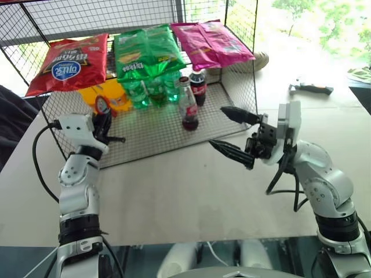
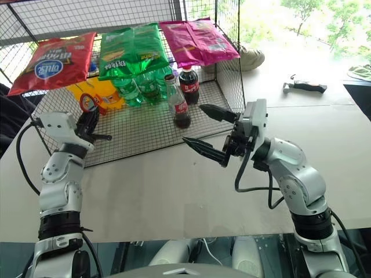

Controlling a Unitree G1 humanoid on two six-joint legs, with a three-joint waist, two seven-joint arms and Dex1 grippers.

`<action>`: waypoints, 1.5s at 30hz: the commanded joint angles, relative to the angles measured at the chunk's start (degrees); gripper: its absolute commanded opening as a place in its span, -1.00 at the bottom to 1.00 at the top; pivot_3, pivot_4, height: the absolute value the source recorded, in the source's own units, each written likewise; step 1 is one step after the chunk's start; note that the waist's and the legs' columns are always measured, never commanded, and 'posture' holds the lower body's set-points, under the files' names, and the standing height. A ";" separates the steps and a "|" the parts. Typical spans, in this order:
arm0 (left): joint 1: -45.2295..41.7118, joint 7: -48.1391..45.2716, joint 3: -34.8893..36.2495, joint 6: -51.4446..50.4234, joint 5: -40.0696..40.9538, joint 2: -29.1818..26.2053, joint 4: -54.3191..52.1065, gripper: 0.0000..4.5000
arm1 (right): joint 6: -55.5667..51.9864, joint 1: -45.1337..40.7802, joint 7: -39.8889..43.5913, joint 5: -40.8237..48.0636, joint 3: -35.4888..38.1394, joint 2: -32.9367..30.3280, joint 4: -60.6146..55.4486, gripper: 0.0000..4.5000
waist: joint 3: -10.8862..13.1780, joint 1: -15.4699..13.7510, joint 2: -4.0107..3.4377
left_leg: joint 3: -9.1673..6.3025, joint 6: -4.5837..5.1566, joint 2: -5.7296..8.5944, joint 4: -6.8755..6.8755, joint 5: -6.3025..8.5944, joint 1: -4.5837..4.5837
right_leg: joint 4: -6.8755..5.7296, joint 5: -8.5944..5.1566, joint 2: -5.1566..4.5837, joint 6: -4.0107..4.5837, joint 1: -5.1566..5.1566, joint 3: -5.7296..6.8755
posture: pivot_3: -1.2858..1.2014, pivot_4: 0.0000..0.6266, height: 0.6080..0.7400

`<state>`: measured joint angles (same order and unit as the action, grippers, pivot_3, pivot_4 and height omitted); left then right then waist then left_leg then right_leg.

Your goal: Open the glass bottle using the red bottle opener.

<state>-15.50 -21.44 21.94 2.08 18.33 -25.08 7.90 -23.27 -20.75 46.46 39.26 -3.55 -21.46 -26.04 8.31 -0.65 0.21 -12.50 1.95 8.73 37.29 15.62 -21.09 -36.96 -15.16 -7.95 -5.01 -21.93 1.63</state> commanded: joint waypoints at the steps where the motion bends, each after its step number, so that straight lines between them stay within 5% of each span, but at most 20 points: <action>1: 0.18 -0.39 1.55 -1.13 4.02 0.34 -5.36 -0.96 | 1.54 -0.85 0.36 -0.70 -0.15 0.09 -0.91 1.00 | 0.01 0.00 0.01 | 0.00 0.00 0.00 0.00 0.00 0.00 | 0.00 0.00 0.00 0.00 0.00 0.00 | 0.03 -0.52 1.00; 14: 8.38 -7.77 1.51 -20.74 30.39 2.41 -21.79 -0.96 | 3.88 -0.50 -2.73 -8.88 -1.00 -0.05 3.87 1.00 | 0.01 0.08 0.03 | 0.09 0.00 0.00 0.00 0.00 -0.02 | -0.07 0.00 0.02 0.00 -0.17 -0.13 | 0.03 -0.52 1.00; 21: 9.02 -13.13 -4.07 -32.53 40.61 2.09 -25.71 -0.96 | -6.47 -1.66 -3.45 -10.49 -7.14 -2.08 3.85 1.00 | 0.01 -0.07 0.04 | 0.20 0.00 -0.02 0.00 0.00 -0.03 | -0.13 0.00 0.04 0.00 -0.19 -0.23 | 0.03 -0.52 1.00; 38: 7.60 -22.88 -12.27 -47.14 48.34 -0.48 -26.13 -0.96 | -36.82 -13.13 2.67 5.62 -10.15 -1.46 6.94 1.00 | 0.02 0.19 0.06 | 0.45 0.04 -0.09 -0.09 0.02 -0.09 | -0.11 0.01 0.07 0.01 -0.39 -0.53 | 0.03 -0.52 1.00; 41: 7.45 -23.82 -12.70 -47.19 47.43 -0.51 -25.60 -1.00 | -38.32 -13.90 2.79 7.64 -9.23 0.07 7.65 0.60 | 0.02 0.15 0.06 | 0.47 0.04 -0.10 -0.09 0.02 -0.10 | -0.11 0.01 0.03 0.01 -0.39 -0.55 | 0.03 -0.52 1.00; 45: 7.95 -25.06 -12.94 -47.99 47.68 -0.73 -25.41 -1.00 | -38.83 -14.31 2.11 8.41 -7.86 1.43 8.43 -0.21 | 0.02 0.05 0.07 | 0.55 0.06 -0.10 -0.09 0.03 -0.15 | -0.11 0.01 0.05 0.02 -0.50 -0.62 | 0.03 -0.52 1.00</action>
<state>-7.59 -46.23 8.98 -45.48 65.68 -25.38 -16.84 -62.19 -33.54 48.16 44.76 -12.77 -21.39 -15.85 8.34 -0.61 0.28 -11.93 2.01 8.63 37.20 15.65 -21.25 -37.08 -15.15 -7.91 -5.00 -22.43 0.98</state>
